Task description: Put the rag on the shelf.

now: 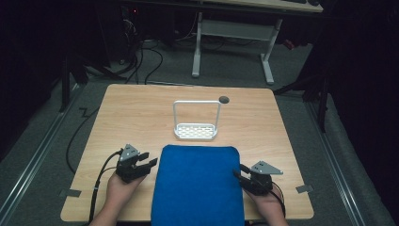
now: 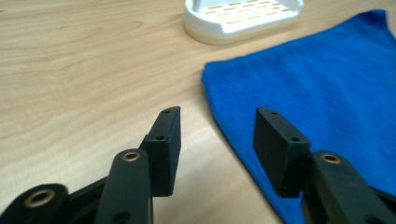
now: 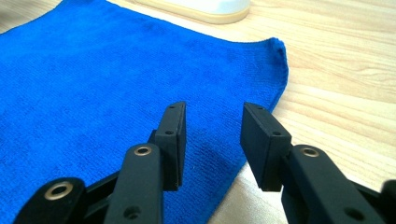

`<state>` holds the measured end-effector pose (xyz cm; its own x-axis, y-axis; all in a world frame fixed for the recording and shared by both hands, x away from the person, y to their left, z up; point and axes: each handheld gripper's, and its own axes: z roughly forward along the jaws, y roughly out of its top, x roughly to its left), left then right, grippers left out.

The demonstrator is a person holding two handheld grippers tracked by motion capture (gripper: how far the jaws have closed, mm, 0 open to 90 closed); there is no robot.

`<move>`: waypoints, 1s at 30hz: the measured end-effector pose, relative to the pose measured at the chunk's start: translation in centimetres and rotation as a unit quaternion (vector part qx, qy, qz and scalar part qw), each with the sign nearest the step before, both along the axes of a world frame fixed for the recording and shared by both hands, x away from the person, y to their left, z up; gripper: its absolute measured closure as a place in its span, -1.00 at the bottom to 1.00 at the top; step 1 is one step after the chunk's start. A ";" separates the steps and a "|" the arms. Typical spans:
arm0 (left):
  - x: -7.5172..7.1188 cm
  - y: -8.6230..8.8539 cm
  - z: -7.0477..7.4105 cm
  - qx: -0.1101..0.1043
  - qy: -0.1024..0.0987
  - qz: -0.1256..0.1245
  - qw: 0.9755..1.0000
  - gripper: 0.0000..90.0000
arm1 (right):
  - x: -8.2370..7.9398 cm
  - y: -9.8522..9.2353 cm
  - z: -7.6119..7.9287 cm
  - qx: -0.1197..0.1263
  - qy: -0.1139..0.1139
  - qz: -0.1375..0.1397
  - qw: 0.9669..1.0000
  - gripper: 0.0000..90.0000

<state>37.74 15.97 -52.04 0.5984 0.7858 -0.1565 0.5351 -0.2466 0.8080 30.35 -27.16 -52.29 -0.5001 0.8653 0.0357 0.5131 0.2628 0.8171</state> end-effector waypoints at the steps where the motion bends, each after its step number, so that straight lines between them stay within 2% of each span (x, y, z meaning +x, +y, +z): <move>1: 0.5 -0.1 -0.1 0.003 0.006 0.002 1.000 0.22 | 0.0 0.0 -0.1 0.001 0.001 -0.001 1.000 0.37; 4: 1.9 -0.7 -0.3 0.002 0.016 0.006 1.000 0.24 | 0.1 -0.1 -0.1 0.002 0.003 -0.001 1.000 0.37; 11: 3.7 -3.0 -0.5 0.006 0.019 -0.002 1.000 0.26 | 0.1 -0.1 -0.1 0.005 0.004 0.004 1.000 0.37; 16: 4.8 -4.2 -1.1 0.007 0.043 0.002 0.999 0.47 | 0.2 -0.1 0.0 0.008 0.004 0.010 1.000 0.37; 21: 5.0 -4.8 -1.5 0.014 0.037 0.007 0.999 0.60 | 0.1 -0.1 0.0 0.011 0.007 0.011 1.000 0.36; 25: 5.2 -4.7 -1.6 0.004 0.046 0.007 0.999 0.75 | 0.3 -0.1 -0.1 0.010 0.006 0.010 1.000 0.31; 28: 5.2 -4.8 -1.6 0.008 0.048 0.003 0.999 0.90 | 0.8 -0.1 0.0 0.014 0.004 0.001 1.000 0.24; 30: 5.1 -4.9 -1.6 0.012 0.045 0.002 0.999 0.93 | 1.4 -0.2 0.0 0.016 0.002 -0.012 1.000 0.20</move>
